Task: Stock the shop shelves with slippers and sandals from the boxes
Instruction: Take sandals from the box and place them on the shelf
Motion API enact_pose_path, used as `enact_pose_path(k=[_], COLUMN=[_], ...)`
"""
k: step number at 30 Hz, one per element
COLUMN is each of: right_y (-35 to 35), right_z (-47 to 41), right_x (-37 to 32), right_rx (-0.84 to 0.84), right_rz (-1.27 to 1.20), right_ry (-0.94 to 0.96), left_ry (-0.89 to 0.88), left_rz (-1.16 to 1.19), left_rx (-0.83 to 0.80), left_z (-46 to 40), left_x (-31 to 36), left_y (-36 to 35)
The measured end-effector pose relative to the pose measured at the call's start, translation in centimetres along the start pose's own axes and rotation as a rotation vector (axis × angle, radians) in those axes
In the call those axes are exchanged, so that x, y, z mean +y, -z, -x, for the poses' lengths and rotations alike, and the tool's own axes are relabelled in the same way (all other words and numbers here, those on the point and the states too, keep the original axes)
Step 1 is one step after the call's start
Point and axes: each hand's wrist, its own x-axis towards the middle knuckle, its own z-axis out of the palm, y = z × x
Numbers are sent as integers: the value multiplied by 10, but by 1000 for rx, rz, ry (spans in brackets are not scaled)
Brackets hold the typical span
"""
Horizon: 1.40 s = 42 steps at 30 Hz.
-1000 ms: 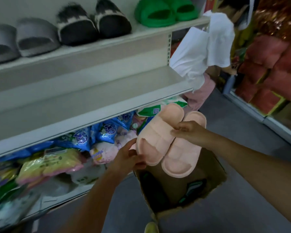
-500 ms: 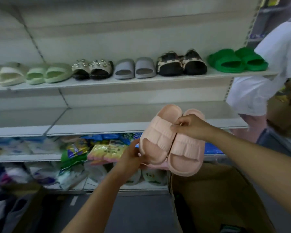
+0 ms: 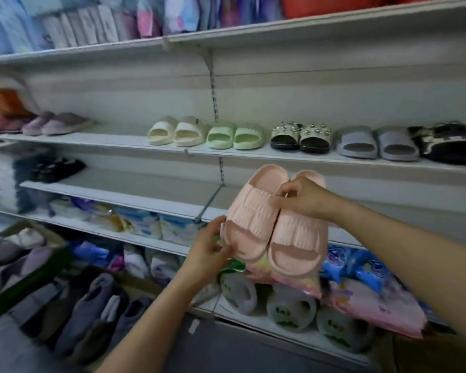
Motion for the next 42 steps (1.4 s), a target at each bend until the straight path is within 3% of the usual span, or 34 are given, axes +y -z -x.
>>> enact_pose_path(k=[2,4,11,21,32,38,42], right_y=[-26,-48,-99,-146,-173,-192,-213], right_z=[-32,-61,-145,-284,-494,-593,-638], right_x=[-36,-67,-154,-238,-306,-323,-310], right_rx=[11,31,-8,-48,2,124,103], right_rz=[3,-27,-20,62,145,281,311], right_ry=[10,-5,9,157,240,186,151], left_ry=[-214,-360,-515,-503,-516,-440,-383], left_rz=[-313,-455,-591,-567,-635,-643,-632], left_rx=[78,74,109,253,332,351,319], left_z=[-4,-7,-39,-118,-289,-373,-414], left_x=[-19,-37,-76,-127,-164,-186,-209], left_y=[52,101,225,339,470,516,527])
